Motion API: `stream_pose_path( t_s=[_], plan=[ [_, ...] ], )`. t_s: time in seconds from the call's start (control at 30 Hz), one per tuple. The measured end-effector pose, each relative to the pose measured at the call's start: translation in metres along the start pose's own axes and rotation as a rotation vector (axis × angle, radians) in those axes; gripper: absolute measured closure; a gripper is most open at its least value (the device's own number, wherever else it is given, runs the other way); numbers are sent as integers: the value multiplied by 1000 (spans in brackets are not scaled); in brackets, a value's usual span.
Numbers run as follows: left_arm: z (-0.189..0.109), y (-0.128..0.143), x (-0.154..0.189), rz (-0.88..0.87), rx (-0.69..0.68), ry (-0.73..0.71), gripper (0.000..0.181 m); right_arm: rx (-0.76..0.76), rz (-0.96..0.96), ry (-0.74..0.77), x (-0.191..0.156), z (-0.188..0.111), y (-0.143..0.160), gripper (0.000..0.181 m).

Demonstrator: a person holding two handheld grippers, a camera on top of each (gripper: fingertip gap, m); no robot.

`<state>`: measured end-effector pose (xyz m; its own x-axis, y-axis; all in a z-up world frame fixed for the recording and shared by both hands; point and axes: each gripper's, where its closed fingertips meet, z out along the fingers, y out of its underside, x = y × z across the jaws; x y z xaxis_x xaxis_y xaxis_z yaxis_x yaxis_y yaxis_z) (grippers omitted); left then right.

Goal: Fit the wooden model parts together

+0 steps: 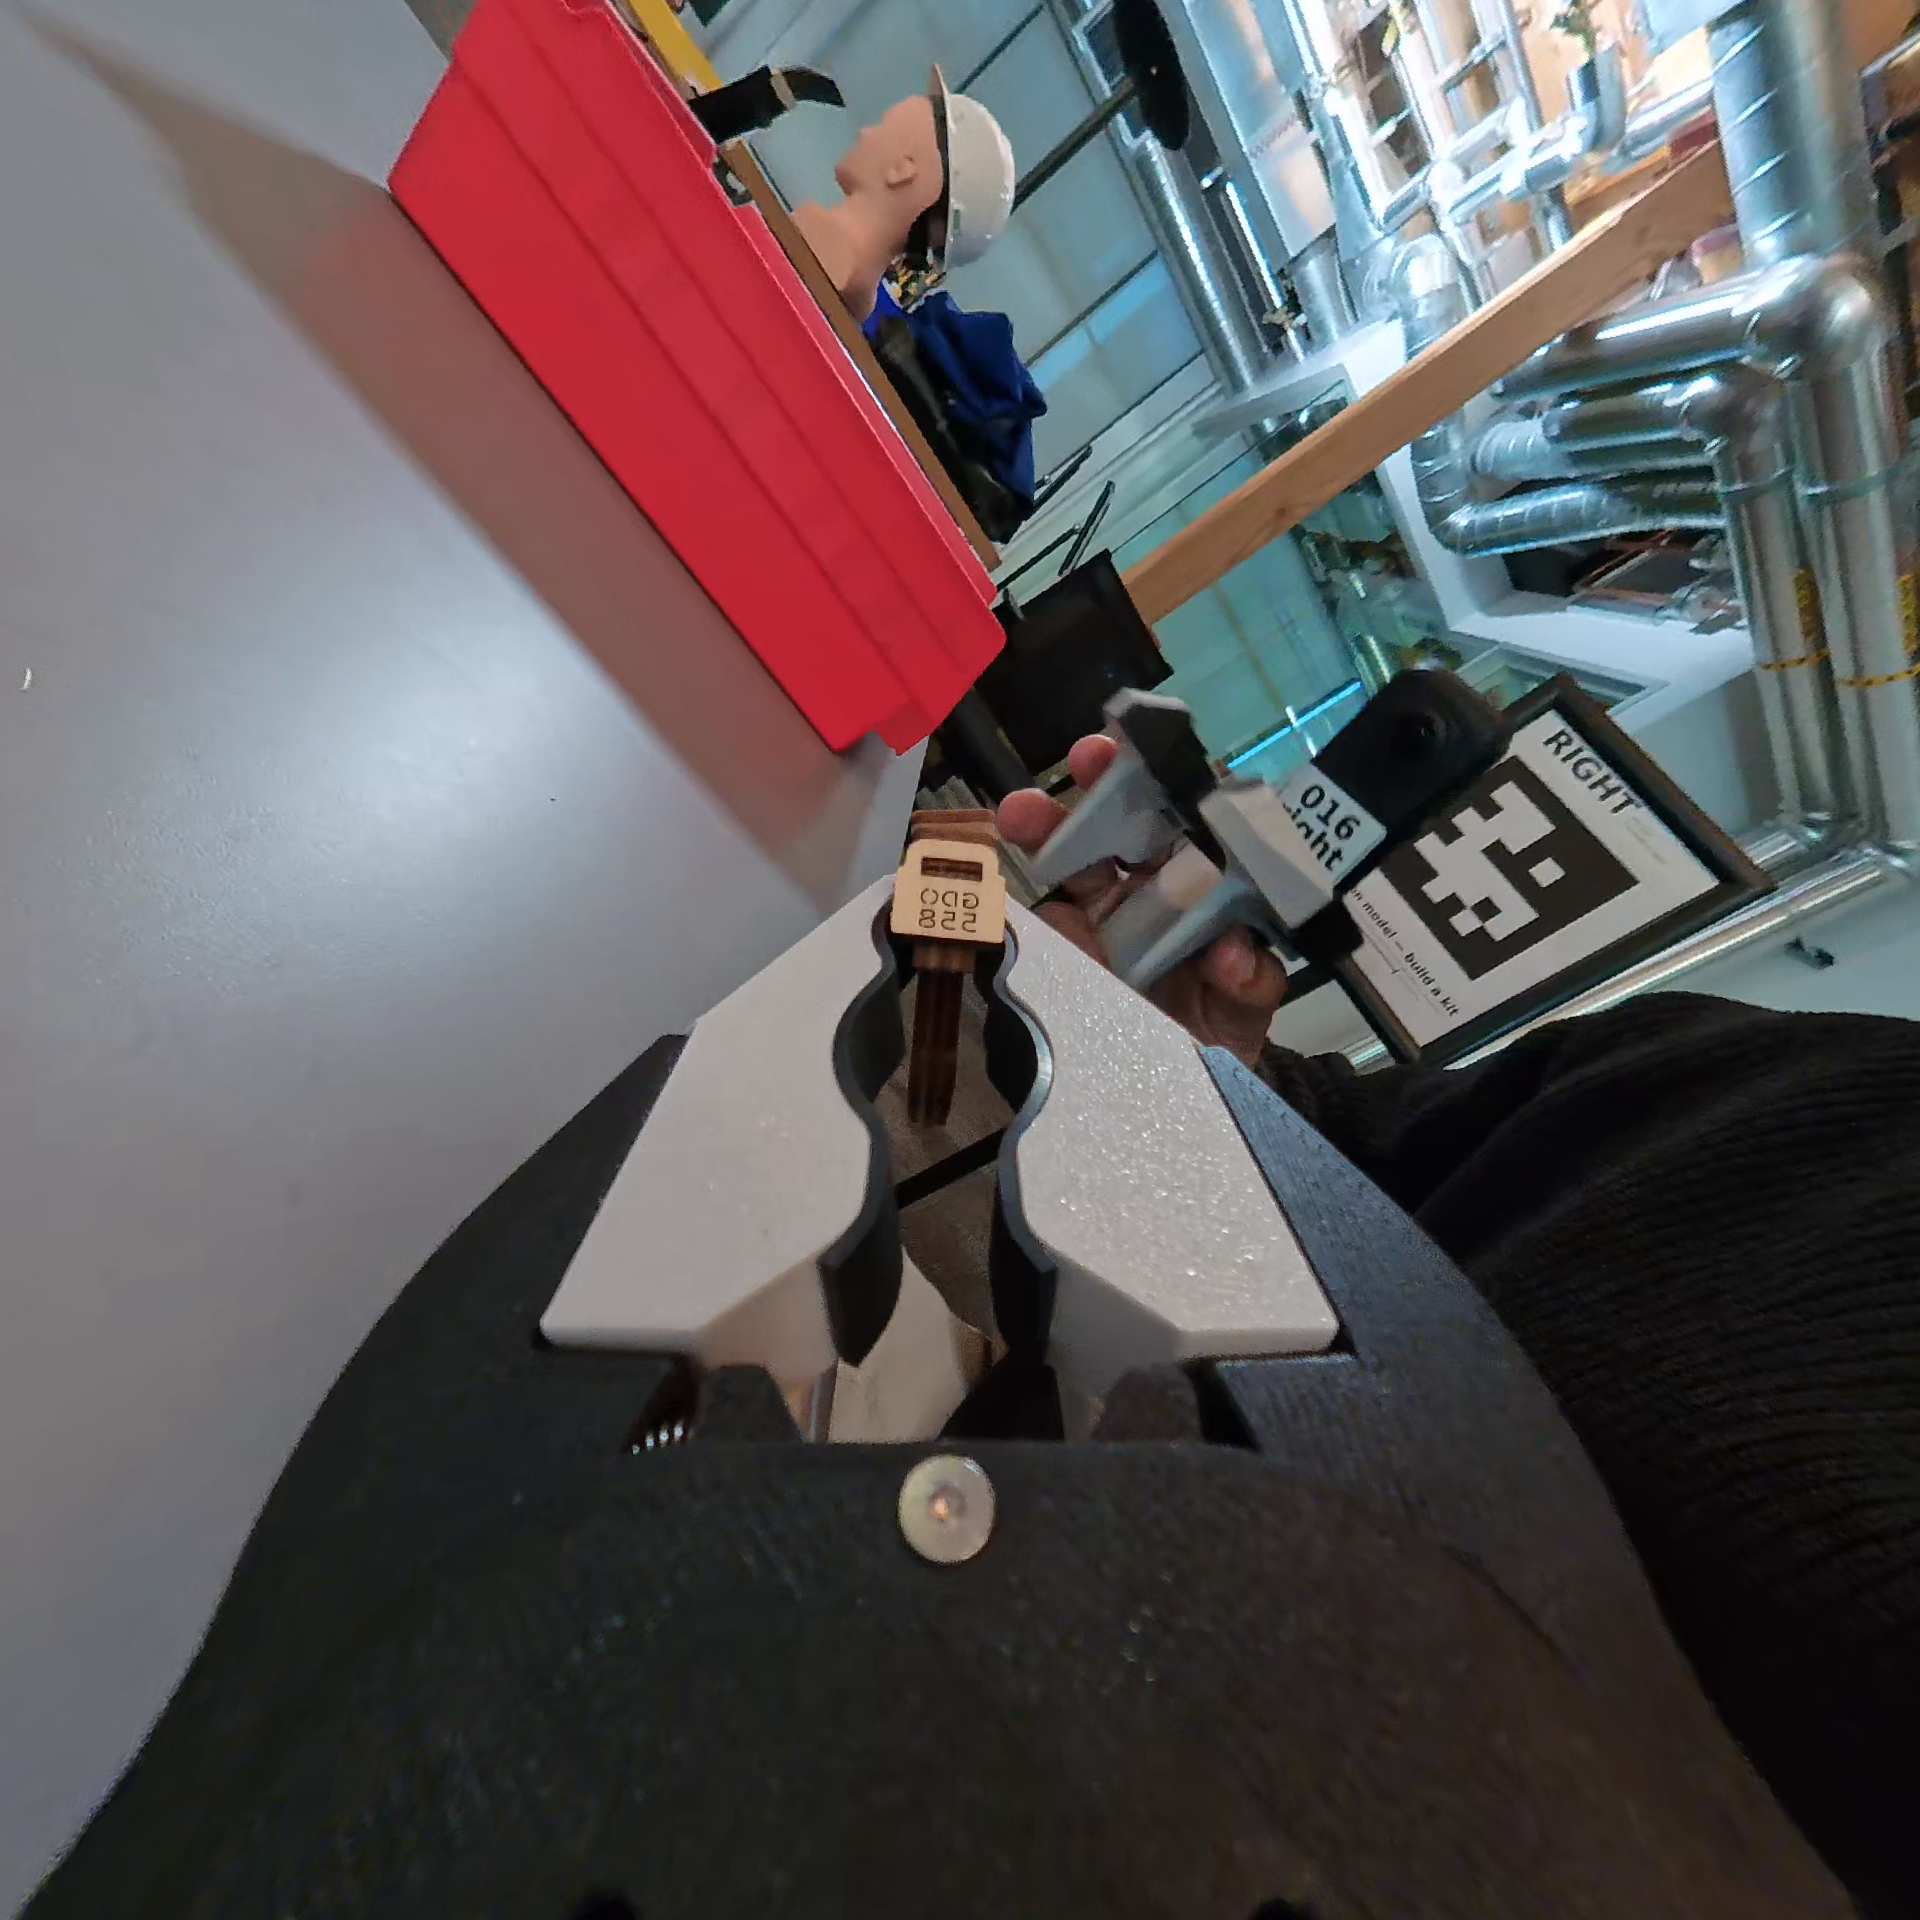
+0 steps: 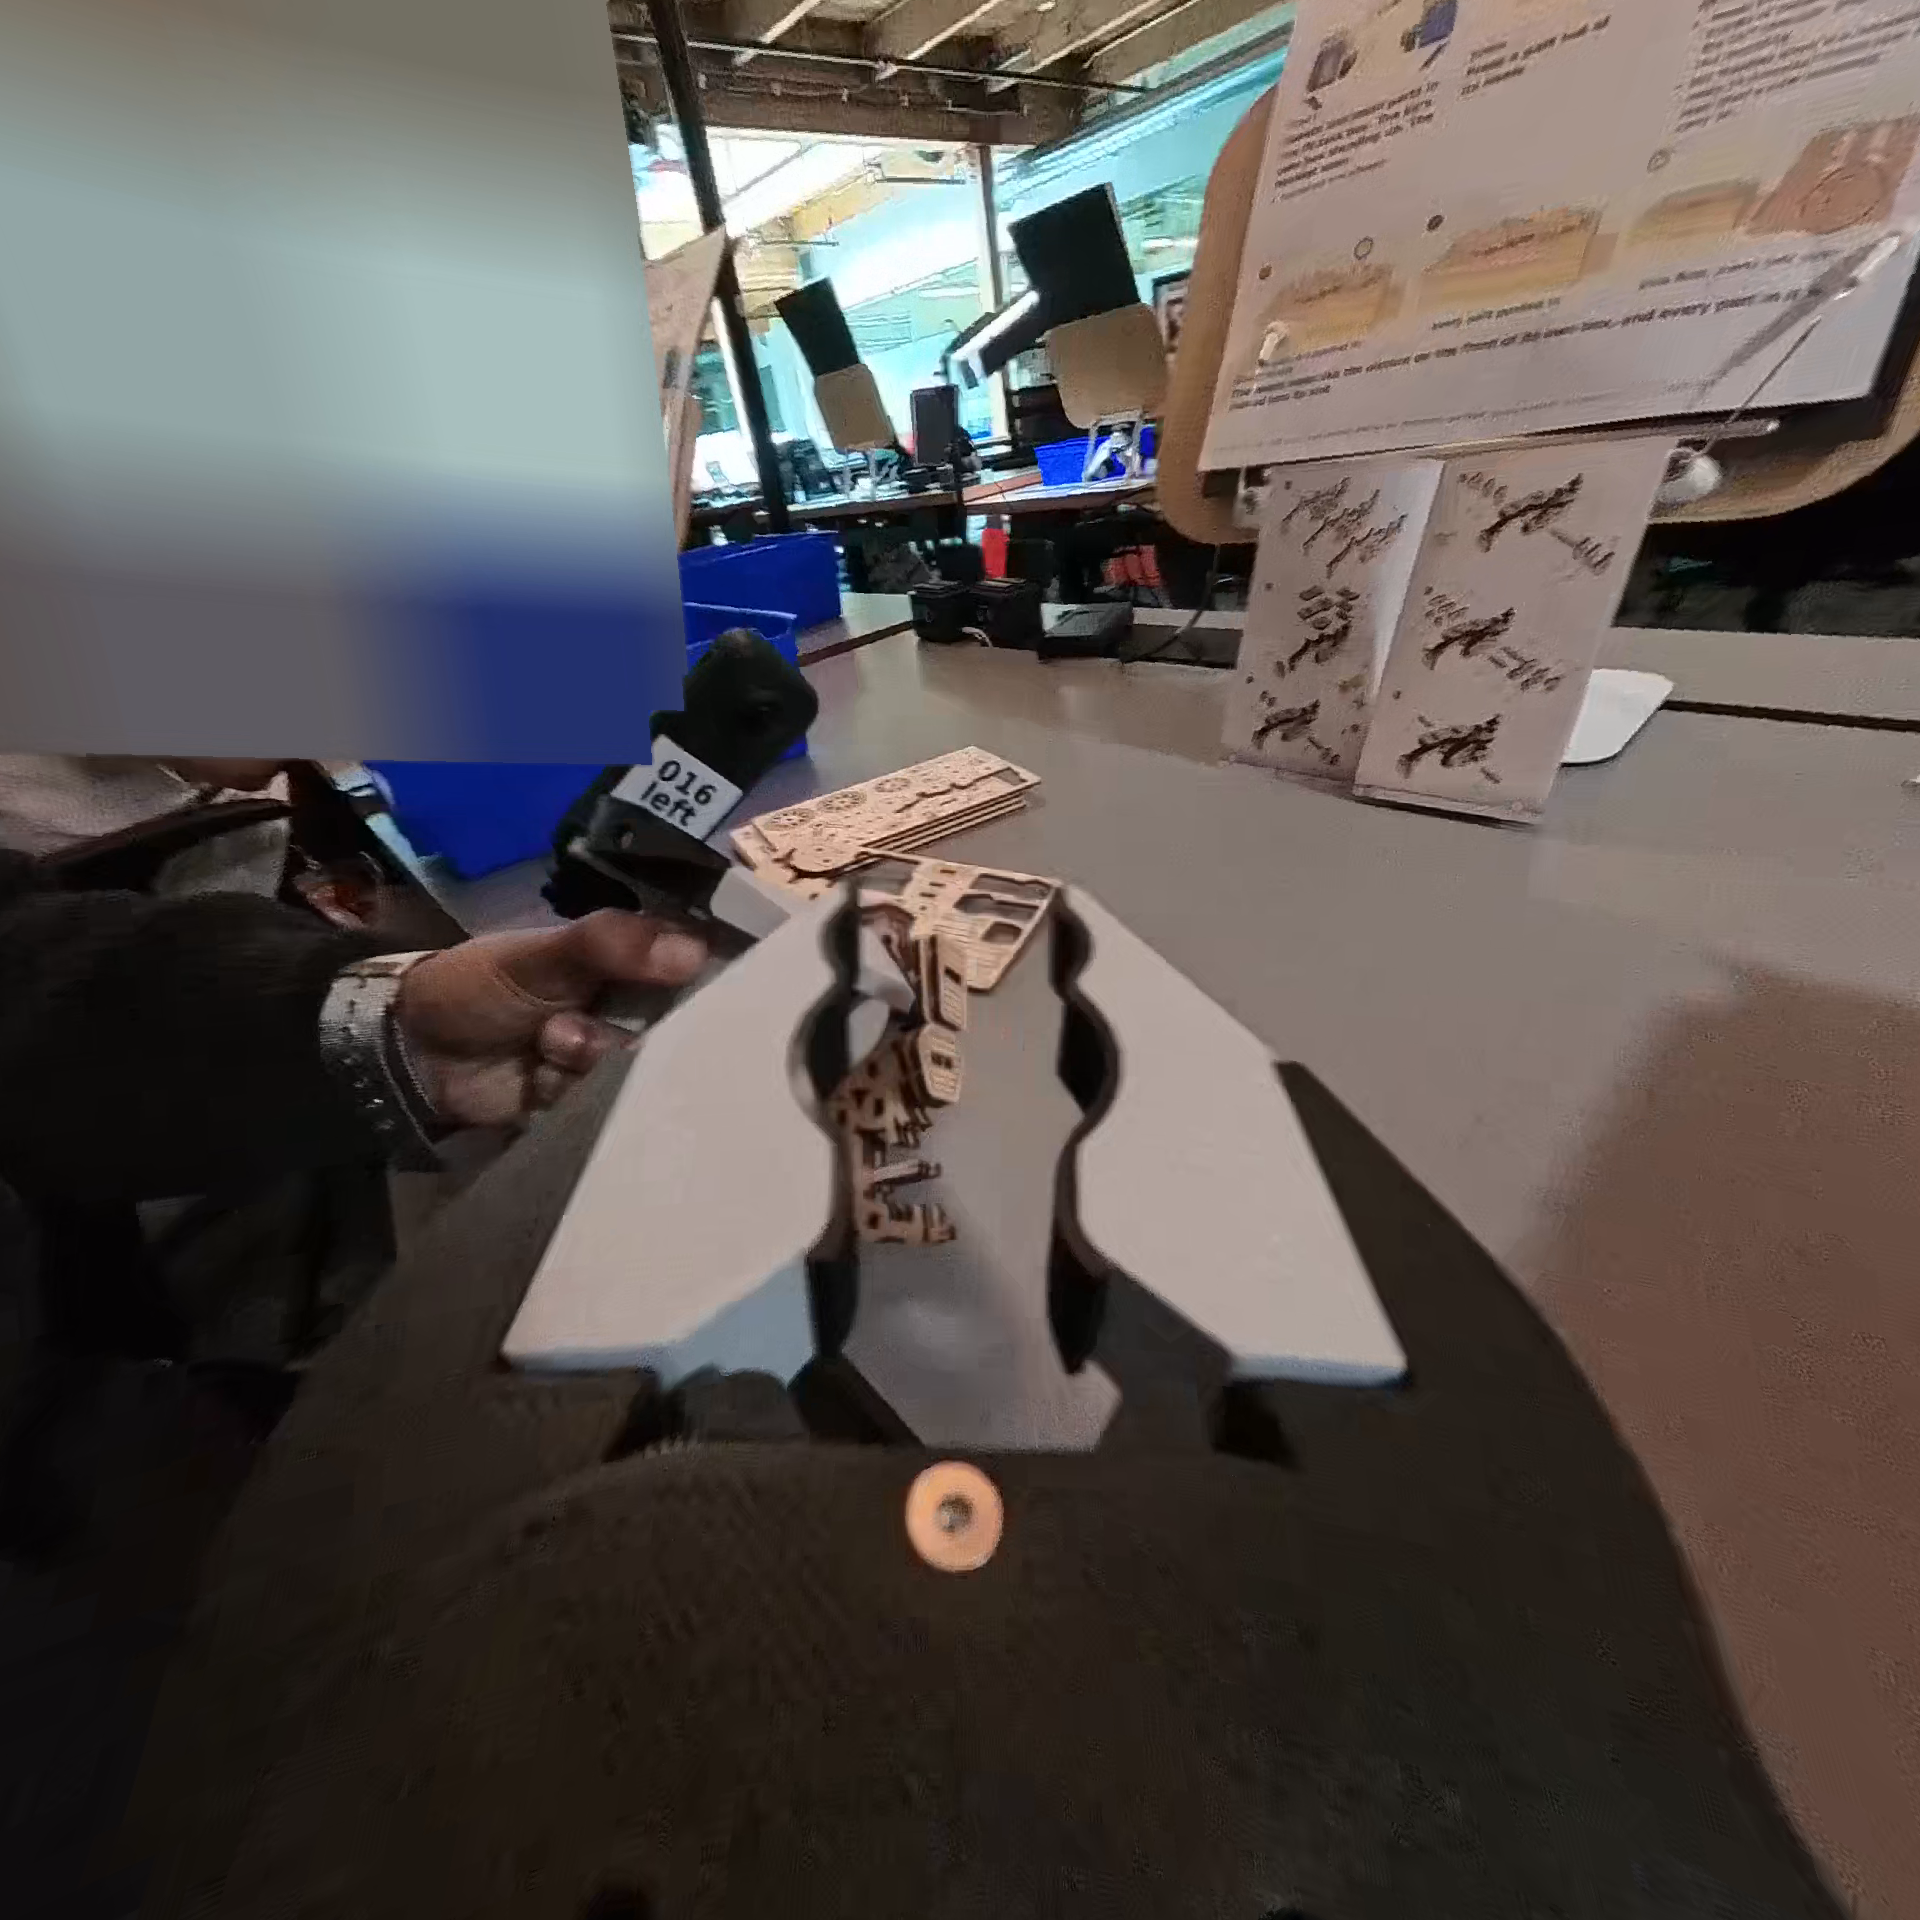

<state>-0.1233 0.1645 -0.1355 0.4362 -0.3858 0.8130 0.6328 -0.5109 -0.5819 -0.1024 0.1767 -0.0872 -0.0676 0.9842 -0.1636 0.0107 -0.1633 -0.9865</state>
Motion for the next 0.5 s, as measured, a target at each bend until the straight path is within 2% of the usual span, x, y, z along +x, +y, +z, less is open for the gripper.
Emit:
stream_pose_path(
  t_s=[0.03, 0.1, 0.27, 0.4, 0.5],
  plan=[
    [0, 0, 1, -8, 3, 6, 175, -5, -30, 30, 1, 2, 2, 131],
    [-1, -1, 4, -18, 9, 29, 175, -40, -83, 24, -5, 5, 9, 133],
    [1, 0, 9, 27, 25, 19, 175, -132, -203, 5, -14, 7, 20, 148],
    [2, 1, 14, 93, 43, -1, 175, -157, -286, 31, -13, 5, 21, 169],
    [3, 2, 14, 132, 40, -23, 175, -171, -342, 36, -17, 5, 22, 170]
  ],
)
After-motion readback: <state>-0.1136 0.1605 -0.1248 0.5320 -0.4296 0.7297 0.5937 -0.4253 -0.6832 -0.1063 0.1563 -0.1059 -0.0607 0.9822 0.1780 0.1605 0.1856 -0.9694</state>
